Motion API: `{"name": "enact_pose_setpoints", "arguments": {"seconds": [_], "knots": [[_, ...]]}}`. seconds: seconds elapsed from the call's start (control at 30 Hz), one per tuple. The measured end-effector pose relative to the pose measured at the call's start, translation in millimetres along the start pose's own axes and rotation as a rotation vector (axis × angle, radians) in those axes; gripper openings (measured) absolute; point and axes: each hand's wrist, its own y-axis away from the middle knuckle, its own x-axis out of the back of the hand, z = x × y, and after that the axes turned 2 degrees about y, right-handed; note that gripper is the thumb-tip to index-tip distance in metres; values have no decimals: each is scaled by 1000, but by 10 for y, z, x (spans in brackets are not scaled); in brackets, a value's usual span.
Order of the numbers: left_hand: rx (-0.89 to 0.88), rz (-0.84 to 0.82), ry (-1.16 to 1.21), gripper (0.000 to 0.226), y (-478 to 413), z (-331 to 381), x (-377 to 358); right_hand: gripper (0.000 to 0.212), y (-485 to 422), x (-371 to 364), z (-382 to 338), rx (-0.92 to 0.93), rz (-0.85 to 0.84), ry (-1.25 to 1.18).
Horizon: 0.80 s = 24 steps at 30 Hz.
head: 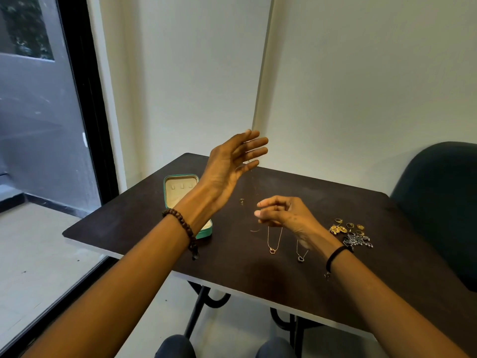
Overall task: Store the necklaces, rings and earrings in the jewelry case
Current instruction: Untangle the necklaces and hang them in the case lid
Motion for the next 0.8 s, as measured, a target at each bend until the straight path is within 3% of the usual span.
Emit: {"name": "enact_pose_setpoints", "arguments": {"seconds": [0.17, 0.4, 0.57, 0.8], "knots": [[-46, 69, 59, 38, -44, 29, 73, 28, 62, -3, 109, -52, 34, -45], [-69, 182, 64, 36, -67, 33, 217, 35, 113, 61, -5, -78, 40, -394], [34, 205, -76, 33, -27, -69, 294, 34, 111, 98, -330, 39, 40, -242], [169, 84, -231, 34, 78, -201, 272, 26, 65, 75, -731, 224, -16, 54]]}}
